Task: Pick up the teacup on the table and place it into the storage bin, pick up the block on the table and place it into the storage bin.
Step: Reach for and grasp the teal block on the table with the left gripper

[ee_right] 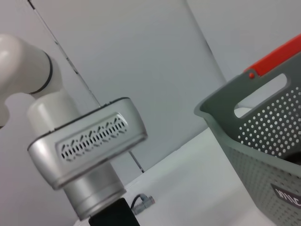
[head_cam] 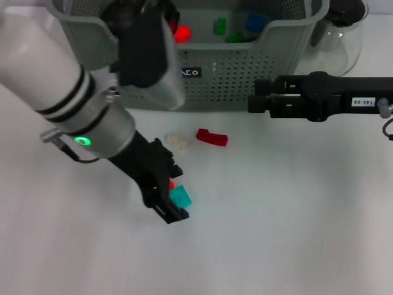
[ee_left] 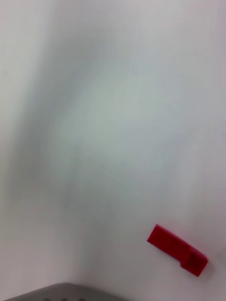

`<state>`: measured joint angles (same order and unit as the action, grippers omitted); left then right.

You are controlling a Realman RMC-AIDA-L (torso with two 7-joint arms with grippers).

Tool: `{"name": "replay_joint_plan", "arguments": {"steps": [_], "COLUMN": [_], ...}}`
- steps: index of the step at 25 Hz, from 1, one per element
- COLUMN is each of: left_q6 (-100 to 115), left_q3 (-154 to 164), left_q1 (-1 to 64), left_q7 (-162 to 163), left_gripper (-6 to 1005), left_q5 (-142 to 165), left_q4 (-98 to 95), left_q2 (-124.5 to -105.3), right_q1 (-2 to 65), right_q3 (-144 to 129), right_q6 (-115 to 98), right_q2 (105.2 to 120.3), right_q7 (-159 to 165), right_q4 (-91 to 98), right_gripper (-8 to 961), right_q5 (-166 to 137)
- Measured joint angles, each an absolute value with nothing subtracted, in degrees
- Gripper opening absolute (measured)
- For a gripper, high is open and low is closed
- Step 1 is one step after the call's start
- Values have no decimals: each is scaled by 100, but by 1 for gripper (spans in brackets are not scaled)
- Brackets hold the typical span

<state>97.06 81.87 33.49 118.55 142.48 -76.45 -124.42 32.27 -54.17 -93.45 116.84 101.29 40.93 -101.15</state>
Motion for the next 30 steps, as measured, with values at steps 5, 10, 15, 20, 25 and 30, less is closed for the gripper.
{"name": "replay_joint_plan", "arguments": {"steps": [5,10,15,20,25,30], "left_q6": [9260,8964,8647,8425,8353,8314], "left_q3": [8824,9345,9766,10027,10123,10144], "left_q1": [3419,3528,3600,3622,3679,3672], "left_q7": [12464,12970,13415,13756,14016,14078], "left_gripper": [813,809,805,801,797,793], "left_q5": [14443,14545,14735,14885,15008,15019], "left_q4": [-7641,-7542,-7455,-7393,-7268,-7229], "left_q2": [-12450,-12454,-12462,-12473,-12472,-12472], "right_q1": [3224,3320,3391,3393,3389,3367], "right_q3": [-5435,-5419,-5407,-5399,-5396,-5396], "right_q6": [-9342,-9341,-9326,-9285,-9229,-9143], "right_q2": [11647,11633,11594,11592,11593,11609], "right_q7": [10130,10166,10278,10241,10227,10183], "right_q4": [4088,4087,4087,4087,4087,4083], "right_gripper": [675,675,675,675,675,675], "right_q5": [-10266,-10844,-11151,-11156,-11160,-11162]}}
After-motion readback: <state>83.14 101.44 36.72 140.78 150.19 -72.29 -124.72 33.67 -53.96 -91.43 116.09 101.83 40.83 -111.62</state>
